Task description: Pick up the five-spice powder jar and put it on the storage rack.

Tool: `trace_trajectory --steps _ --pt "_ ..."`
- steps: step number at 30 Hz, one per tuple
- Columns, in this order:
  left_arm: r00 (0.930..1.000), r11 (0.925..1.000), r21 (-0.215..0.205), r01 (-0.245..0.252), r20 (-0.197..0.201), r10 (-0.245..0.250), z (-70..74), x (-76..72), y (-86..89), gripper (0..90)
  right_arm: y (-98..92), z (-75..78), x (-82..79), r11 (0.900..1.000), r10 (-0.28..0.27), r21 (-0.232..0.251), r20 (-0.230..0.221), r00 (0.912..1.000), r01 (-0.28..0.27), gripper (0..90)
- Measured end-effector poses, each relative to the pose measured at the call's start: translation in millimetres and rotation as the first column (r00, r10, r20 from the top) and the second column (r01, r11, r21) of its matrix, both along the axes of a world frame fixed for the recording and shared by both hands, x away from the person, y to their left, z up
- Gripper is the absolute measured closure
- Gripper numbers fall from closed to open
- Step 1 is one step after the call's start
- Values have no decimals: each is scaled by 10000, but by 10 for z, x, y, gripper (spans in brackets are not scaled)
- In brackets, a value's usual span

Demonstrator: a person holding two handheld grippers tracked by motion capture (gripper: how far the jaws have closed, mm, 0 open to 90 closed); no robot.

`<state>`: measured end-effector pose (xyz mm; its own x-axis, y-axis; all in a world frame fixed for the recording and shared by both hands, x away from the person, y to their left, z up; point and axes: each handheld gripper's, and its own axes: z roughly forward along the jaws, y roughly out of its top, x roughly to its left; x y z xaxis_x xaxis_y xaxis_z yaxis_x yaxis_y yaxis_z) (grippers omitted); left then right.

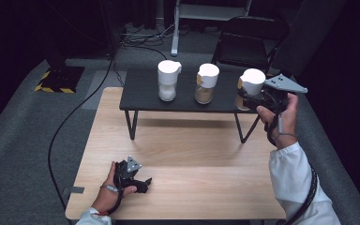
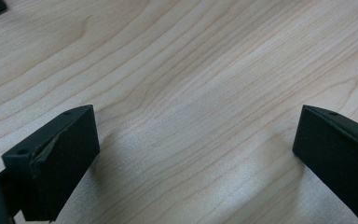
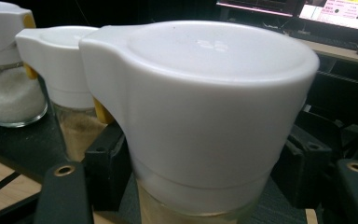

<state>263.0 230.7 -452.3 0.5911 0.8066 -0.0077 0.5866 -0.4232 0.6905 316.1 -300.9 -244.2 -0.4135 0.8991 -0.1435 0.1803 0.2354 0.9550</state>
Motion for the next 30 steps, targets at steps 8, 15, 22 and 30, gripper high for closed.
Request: trace_trajectory --steps 8,15,22,30 --pt "10000 10000 41 15 19 -15 2 0 0 0 91 30 163 9998 -154 112 -26 9999 154 299" --pt "10000 10000 39 15 20 -15 2 0 0 0 157 2 297 9991 -317 261 -118 9994 320 299" --pt "10000 10000 45 14 24 -14 2 0 -1 0 197 -43 388 9984 -426 364 -70 9991 428 298" --pt "10000 10000 39 12 21 -13 1 0 -1 0 238 -80 478 9977 -509 440 -129 9986 514 298"
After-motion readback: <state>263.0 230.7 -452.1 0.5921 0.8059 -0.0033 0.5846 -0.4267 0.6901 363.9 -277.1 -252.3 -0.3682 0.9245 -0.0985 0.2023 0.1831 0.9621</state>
